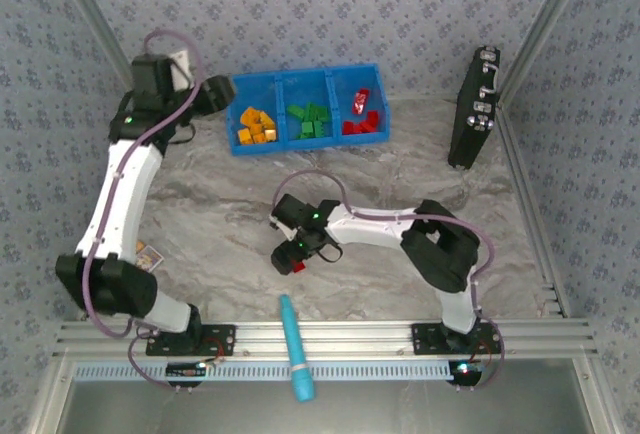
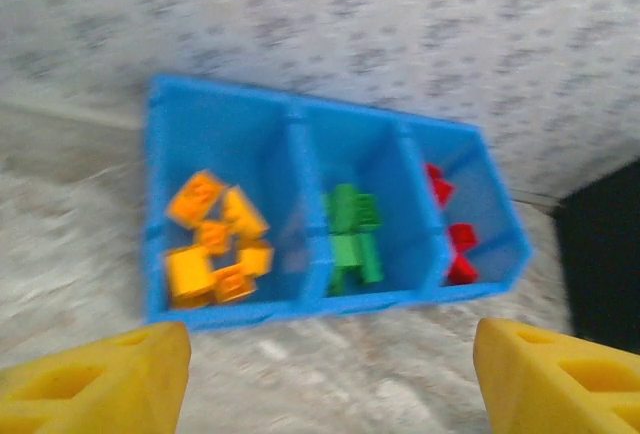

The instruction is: Sort the legos into containers by color

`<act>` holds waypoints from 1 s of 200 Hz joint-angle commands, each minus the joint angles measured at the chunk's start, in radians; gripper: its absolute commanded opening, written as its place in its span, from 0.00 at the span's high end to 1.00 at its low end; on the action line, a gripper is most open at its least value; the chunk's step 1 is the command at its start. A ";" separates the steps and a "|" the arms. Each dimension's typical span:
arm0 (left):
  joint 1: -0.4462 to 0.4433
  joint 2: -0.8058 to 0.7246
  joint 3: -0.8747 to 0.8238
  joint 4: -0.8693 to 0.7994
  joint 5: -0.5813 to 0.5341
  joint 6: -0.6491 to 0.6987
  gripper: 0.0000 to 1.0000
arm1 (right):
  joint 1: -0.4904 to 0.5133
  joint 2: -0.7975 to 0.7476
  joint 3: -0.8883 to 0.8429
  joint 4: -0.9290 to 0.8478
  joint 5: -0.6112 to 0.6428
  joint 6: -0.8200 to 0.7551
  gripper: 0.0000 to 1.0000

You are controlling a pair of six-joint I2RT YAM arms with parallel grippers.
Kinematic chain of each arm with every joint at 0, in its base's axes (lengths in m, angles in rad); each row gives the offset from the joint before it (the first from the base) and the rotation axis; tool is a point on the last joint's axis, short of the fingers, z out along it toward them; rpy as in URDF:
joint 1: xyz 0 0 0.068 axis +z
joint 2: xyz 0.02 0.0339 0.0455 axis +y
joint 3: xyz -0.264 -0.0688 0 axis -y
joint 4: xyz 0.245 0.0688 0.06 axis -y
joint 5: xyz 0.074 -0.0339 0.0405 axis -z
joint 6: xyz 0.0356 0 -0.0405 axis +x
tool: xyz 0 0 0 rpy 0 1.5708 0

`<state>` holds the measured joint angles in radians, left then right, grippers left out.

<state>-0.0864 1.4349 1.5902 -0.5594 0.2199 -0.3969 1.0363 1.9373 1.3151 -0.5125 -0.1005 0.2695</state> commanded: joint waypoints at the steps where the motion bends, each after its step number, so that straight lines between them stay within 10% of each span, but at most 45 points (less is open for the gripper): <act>1: 0.043 -0.145 -0.068 -0.013 -0.040 0.014 0.24 | 0.007 0.054 0.069 -0.145 0.070 -0.020 0.16; 113: 0.157 -0.464 -0.402 -0.185 -0.118 0.040 0.19 | -0.011 0.116 0.031 -0.208 0.101 -0.031 0.64; 200: 0.170 -0.595 -0.654 -0.095 -0.099 -0.018 0.19 | -0.295 -0.074 0.113 -0.229 0.070 -0.129 0.72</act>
<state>0.0769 0.9272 1.0878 -0.7074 0.1127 -0.3809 0.8791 1.9636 1.3666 -0.6605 -0.0673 0.2043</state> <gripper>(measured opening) 0.811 0.324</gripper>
